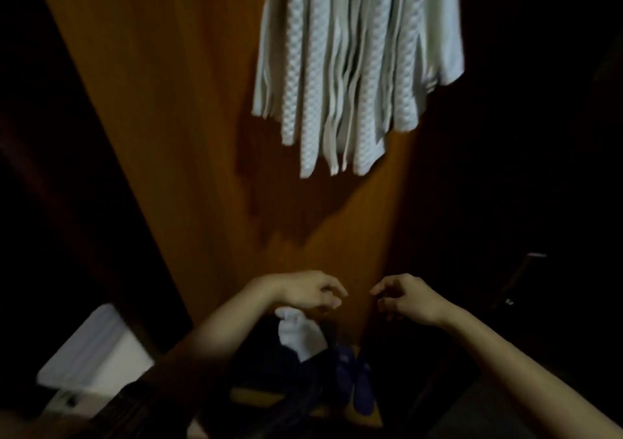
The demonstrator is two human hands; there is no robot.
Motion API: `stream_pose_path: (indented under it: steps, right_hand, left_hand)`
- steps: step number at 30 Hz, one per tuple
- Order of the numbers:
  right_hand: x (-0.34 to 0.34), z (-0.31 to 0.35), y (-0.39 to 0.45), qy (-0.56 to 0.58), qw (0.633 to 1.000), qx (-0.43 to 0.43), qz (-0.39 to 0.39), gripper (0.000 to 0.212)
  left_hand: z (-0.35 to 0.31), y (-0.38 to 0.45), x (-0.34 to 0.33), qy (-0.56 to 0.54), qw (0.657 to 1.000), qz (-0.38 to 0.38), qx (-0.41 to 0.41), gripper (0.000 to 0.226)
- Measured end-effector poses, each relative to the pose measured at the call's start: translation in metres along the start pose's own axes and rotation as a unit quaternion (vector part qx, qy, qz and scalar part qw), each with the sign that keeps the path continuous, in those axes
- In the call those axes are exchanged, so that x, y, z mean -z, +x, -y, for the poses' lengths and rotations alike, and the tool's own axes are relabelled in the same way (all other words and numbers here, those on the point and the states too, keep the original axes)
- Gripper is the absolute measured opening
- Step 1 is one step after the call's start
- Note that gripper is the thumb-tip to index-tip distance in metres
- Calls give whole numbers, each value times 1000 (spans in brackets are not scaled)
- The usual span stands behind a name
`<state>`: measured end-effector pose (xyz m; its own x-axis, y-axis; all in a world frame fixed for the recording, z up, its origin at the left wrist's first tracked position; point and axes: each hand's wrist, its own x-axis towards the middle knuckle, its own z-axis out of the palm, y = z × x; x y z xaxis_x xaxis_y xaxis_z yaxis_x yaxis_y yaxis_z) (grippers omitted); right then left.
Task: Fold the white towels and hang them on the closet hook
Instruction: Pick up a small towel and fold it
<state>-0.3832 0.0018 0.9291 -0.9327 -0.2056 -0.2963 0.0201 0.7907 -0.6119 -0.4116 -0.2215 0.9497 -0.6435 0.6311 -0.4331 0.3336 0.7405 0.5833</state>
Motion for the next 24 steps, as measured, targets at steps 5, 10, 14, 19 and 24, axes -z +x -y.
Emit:
stream_pose_path:
  steps: [5, 10, 14, 19, 24]
  right_hand:
    - [-73, -15, 15, -4, 997, -53, 63, 22]
    - [-134, -30, 59, 0, 994, -69, 84, 21]
    - [-190, -54, 122, -5, 993, -86, 81, 22]
    - [-266, -95, 210, 19, 983, -162, 88, 26]
    - [-332, -139, 297, 49, 971, -207, 108, 32]
  left_hand:
    - [64, -20, -70, -13, 995, -41, 91, 34]
    - [140, -14, -115, -77, 983, -44, 159, 34]
    - [215, 18, -137, -123, 971, -97, 179, 31]
    - [305, 88, -155, -187, 945, -159, 214, 29]
    - [386, 167, -171, -269, 905, -212, 251, 26]
